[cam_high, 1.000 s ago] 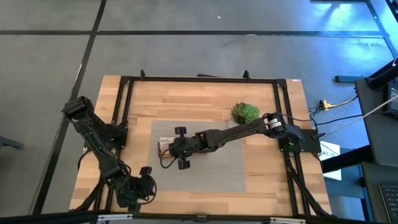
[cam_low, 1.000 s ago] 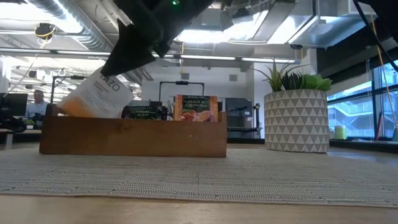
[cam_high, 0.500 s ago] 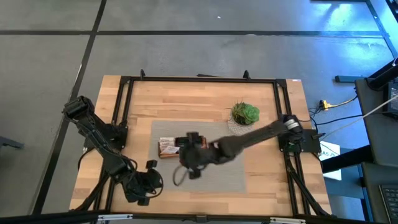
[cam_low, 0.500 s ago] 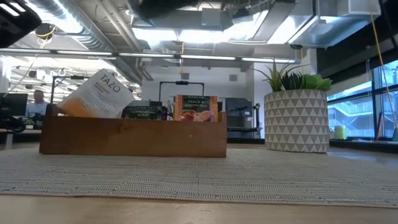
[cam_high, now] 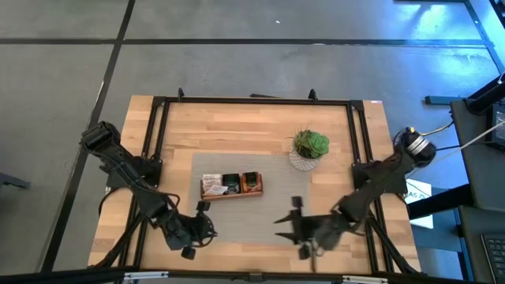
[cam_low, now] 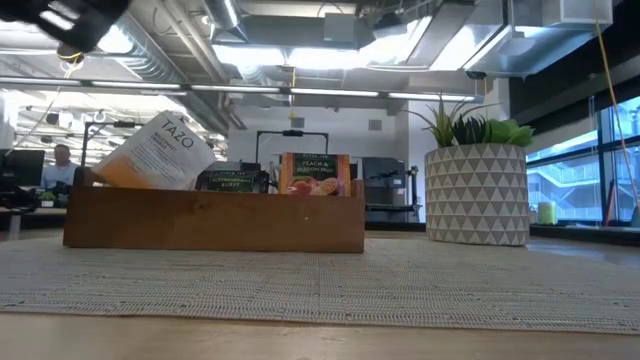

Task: Pick & Place Tea
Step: Put the white tea bag into the left section of the wooden organizer

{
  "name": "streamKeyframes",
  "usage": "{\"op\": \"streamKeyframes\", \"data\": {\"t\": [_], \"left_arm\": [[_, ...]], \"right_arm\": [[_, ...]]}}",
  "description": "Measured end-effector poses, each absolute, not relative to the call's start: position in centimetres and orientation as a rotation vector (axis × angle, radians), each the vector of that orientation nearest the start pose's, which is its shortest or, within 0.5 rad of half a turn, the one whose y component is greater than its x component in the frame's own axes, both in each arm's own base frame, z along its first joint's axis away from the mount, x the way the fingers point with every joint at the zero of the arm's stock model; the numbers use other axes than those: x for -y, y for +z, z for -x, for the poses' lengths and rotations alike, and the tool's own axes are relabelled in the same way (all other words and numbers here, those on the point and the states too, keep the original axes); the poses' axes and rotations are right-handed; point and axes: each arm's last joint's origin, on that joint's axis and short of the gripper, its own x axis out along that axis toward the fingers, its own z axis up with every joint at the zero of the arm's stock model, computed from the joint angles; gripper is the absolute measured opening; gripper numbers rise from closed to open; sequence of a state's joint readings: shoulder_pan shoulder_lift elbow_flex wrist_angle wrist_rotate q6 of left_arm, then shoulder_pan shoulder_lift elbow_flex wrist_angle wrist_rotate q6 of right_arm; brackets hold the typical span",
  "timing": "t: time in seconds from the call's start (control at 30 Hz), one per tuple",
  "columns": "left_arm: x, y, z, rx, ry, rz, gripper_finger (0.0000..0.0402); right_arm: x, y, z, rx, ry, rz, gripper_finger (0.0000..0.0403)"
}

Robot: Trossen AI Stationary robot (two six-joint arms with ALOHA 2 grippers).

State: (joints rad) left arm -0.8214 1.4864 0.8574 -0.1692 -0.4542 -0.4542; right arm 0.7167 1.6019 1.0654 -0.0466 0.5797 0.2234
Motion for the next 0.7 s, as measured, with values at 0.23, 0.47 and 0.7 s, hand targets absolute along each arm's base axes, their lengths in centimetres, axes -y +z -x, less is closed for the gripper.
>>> {"op": "streamKeyframes", "data": {"t": [0.23, 0.47, 0.7], "left_arm": [[19.1, 20.8, -23.2, -0.632, -0.091, -0.014, 0.0036], [15.5, 20.8, -25.8, -0.651, -0.008, -0.029, 0.0109], [11.2, 20.7, -28.0, -0.71, -0.024, 0.033, 0.0163]], "right_arm": [[-19.1, 21.2, -22.8, -0.341, -0.021, 0.073, 0.0158], [-17.5, 19.3, -22.6, -0.363, -0.095, 0.014, 0.0158], [-17.5, 18.9, -22.6, -0.397, -0.052, 0.022, 0.0158]]}}
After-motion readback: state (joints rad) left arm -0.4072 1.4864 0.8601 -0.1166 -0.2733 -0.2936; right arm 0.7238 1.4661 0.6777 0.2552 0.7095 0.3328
